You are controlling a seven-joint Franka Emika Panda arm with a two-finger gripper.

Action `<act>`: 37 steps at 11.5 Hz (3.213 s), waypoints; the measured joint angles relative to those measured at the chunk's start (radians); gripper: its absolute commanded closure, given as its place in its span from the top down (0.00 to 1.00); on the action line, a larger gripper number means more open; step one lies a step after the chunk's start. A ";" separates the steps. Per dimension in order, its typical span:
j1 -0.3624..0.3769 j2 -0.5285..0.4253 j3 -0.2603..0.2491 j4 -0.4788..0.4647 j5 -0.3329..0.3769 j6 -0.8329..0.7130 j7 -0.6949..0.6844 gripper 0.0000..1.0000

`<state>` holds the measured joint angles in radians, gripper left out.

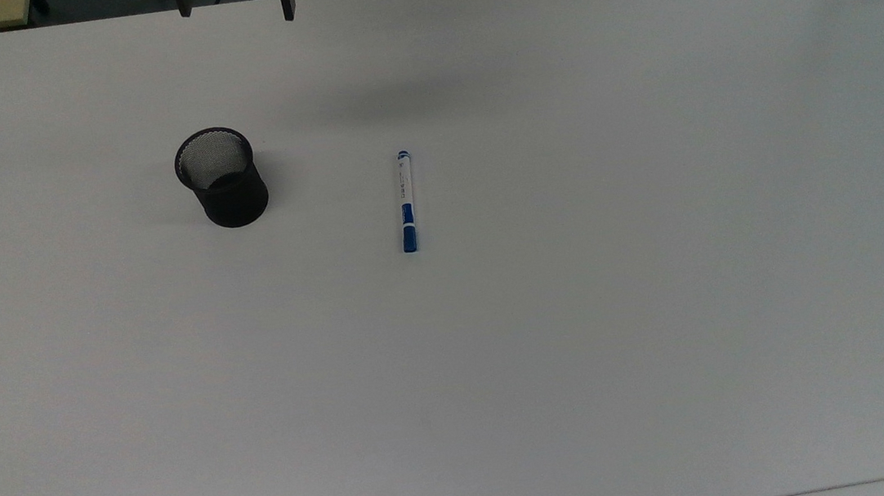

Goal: Insert the marker
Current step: 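Move the gripper down toward the white blue-capped marker, then close the gripper on the marker's capped end and lift it, then carry the marker over the black mesh cup and lower it in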

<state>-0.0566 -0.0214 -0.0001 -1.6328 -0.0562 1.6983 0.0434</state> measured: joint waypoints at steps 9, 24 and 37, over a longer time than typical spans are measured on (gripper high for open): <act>0.079 0.139 0.014 -0.042 -0.002 0.077 -0.150 1.00; 0.181 0.406 0.015 -0.210 -0.008 0.626 0.227 0.46; 0.141 0.345 0.010 -0.190 -0.049 0.628 0.248 0.00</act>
<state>0.0843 0.3237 0.0102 -1.8231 -0.1054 2.3259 0.2914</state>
